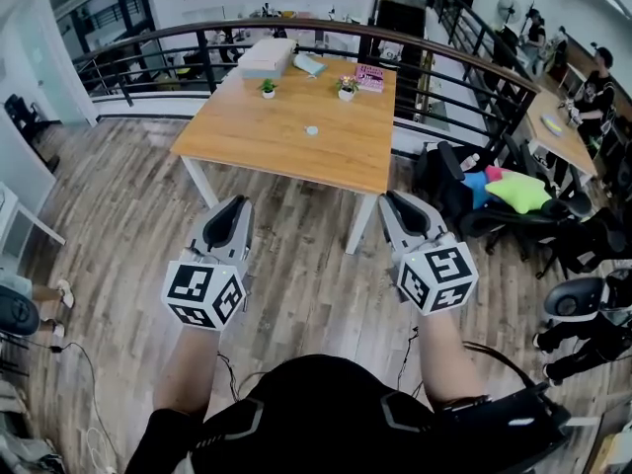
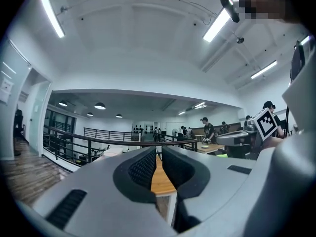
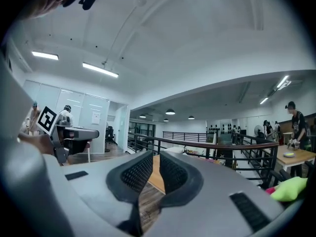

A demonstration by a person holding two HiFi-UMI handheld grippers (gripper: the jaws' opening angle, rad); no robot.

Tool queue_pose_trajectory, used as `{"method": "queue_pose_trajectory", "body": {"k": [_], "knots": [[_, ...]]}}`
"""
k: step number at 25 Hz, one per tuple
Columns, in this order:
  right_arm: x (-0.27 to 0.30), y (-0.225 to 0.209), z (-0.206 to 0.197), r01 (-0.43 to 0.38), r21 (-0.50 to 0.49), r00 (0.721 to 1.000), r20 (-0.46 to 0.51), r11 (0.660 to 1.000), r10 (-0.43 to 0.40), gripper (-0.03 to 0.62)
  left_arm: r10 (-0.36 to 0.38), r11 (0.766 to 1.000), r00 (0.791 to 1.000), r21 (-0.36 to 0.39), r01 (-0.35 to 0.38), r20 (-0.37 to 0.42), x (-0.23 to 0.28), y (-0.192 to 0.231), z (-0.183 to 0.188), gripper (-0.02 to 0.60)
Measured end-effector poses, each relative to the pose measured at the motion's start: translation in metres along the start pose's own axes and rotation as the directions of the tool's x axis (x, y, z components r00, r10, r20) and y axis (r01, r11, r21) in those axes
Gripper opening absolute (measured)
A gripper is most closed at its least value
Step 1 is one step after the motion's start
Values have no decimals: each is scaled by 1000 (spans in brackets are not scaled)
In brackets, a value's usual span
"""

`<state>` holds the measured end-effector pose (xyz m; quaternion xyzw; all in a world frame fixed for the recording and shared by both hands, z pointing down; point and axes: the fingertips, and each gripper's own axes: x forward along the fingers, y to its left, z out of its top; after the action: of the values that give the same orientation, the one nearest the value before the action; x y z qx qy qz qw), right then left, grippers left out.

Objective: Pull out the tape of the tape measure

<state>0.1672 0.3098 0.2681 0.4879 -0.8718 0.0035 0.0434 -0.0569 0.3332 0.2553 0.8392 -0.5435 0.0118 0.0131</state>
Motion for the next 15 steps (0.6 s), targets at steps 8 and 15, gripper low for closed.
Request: {"method": "queue_pose_trajectory", "body": {"k": [8,15], "knots": [[1,1,4,0,27,1000,4,1000,0,122,-31,999,999,18,31,-11,-1,3,1,192],[9,7,1,-16,55,1000,7,998,15,274,-46,999,999,15,46,3,0,9,1,261]]}}
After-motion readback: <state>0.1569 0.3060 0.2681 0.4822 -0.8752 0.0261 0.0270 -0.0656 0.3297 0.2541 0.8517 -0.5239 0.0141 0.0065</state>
